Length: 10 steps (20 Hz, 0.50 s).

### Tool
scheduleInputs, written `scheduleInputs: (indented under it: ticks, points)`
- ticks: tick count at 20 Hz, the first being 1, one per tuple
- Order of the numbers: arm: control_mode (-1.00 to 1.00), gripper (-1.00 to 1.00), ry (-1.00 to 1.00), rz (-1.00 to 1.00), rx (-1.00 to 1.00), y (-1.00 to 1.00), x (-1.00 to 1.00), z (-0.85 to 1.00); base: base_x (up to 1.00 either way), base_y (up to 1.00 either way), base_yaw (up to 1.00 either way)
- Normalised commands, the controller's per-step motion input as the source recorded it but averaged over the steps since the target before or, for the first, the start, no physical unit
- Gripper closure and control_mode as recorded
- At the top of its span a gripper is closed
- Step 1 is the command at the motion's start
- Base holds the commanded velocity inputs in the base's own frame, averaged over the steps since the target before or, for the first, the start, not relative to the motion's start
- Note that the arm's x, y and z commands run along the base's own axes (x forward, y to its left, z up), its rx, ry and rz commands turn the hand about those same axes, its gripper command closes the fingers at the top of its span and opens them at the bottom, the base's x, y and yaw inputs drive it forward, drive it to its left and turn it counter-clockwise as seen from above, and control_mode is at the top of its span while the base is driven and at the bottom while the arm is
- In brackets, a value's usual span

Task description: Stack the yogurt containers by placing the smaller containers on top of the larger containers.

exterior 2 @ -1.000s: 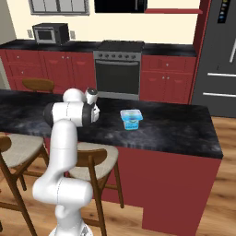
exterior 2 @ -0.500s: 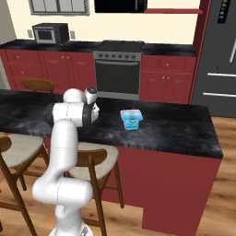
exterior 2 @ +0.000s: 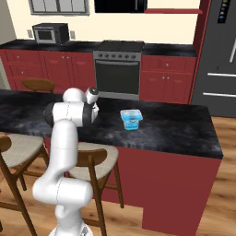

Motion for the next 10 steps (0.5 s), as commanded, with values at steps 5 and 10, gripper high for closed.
scheduleInputs:
  ticks: [5, 10]
  points:
    - [-1.0, 1.0, 0.0, -0.08, 0.1, 0.0, -0.18, 0.35, 0.0, 0.0, 0.0]
    - [-1.0, 1.0, 0.09, -0.24, 0.0, -0.04, -0.65, 0.25, 0.0, 0.0, 0.0]
